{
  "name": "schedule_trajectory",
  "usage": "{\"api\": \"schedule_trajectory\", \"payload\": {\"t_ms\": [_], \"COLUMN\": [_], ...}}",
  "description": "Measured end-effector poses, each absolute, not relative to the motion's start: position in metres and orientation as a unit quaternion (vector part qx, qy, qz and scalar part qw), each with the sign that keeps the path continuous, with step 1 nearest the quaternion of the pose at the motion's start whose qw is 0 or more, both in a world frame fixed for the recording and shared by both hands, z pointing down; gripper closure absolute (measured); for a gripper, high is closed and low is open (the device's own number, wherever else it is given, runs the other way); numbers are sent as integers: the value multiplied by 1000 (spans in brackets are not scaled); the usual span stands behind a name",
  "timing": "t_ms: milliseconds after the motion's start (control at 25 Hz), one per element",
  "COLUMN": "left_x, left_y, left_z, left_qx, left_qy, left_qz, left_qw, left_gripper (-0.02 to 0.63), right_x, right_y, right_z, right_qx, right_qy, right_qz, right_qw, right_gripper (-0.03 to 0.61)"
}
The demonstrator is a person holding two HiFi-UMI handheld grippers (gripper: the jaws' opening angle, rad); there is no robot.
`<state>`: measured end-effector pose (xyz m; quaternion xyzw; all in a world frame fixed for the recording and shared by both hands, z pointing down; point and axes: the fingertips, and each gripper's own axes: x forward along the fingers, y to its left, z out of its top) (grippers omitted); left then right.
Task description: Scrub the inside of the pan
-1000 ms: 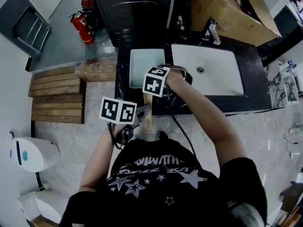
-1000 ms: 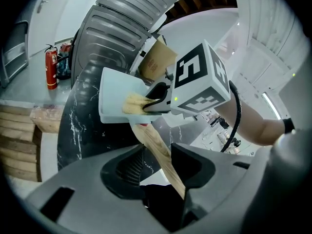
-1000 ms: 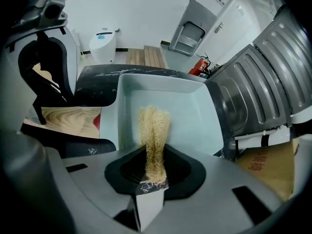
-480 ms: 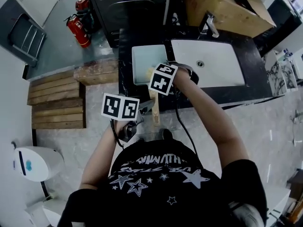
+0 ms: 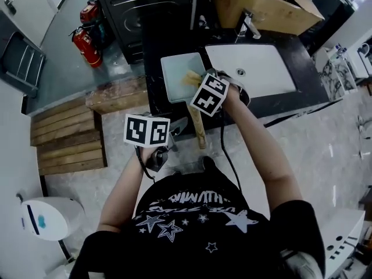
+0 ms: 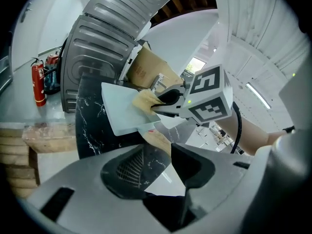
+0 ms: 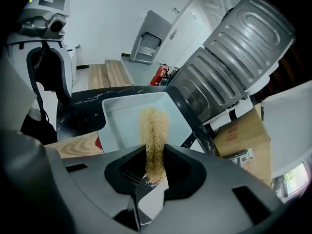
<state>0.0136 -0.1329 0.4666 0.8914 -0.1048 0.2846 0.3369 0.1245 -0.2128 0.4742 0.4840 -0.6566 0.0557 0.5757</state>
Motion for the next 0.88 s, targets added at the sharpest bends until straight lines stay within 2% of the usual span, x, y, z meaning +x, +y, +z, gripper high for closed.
{"api": "schedule_trajectory", "payload": {"t_ms": [400, 720, 760, 880], "left_x": [-15, -22, -23, -25], "left_y": [-164, -162, -163, -164], "left_z": [443, 442, 441, 437], "left_qx": [934, 942, 943, 946], "left_qy": [-141, -131, -135, -153], "left_qz": [229, 216, 213, 207], "left_qw": [235, 220, 216, 197], "left_gripper": [440, 461, 475, 569], "right_x": [113, 102, 103, 101], "right_y": [-187, -152, -149, -140], "right_z": [433, 426, 424, 421], "right_qx": [613, 665, 669, 677], "right_qy": [-641, -624, -623, -623], "right_qz": [45, 68, 69, 75], "right_qw": [460, 405, 399, 384], "right_gripper": [495, 495, 495, 495]}}
